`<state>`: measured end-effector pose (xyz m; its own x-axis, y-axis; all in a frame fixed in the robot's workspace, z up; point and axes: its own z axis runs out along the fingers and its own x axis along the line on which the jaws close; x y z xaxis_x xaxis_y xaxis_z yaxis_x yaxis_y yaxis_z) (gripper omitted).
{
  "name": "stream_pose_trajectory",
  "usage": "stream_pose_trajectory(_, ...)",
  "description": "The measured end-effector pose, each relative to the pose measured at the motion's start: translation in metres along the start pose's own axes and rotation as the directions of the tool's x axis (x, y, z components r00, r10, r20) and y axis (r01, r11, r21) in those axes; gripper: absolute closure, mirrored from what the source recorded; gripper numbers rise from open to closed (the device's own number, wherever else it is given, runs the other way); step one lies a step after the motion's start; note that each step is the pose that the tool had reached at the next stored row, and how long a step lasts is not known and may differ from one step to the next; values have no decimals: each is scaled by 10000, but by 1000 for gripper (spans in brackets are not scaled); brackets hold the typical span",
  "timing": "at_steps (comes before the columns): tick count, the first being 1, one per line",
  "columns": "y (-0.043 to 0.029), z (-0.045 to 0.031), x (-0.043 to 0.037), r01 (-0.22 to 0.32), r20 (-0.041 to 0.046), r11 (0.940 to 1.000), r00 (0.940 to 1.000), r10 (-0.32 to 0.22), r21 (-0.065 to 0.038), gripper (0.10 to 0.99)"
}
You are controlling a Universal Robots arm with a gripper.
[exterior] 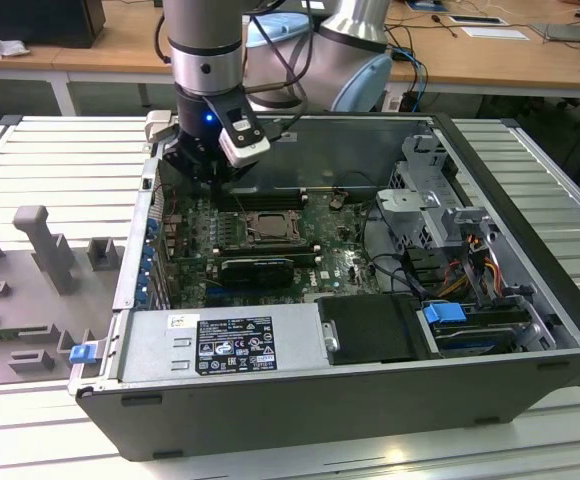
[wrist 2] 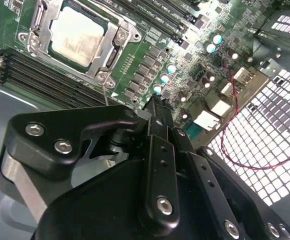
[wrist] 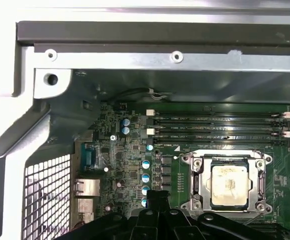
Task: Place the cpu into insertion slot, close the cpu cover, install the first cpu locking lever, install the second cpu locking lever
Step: 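Install the first cpu locking lever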
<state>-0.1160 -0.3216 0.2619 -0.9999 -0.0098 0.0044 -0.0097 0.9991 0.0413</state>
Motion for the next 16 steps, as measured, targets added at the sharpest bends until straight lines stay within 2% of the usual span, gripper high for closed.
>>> stream_pose_trajectory(5,15,4,21,0,2,10000,10000,0,0,980)
stream_pose_trajectory(10,123,31,-22,1,1,10000,10000,-1,0,980)
stream_pose_trajectory(16,164,69,-42,-4,2,10000,10000,4,4,980)
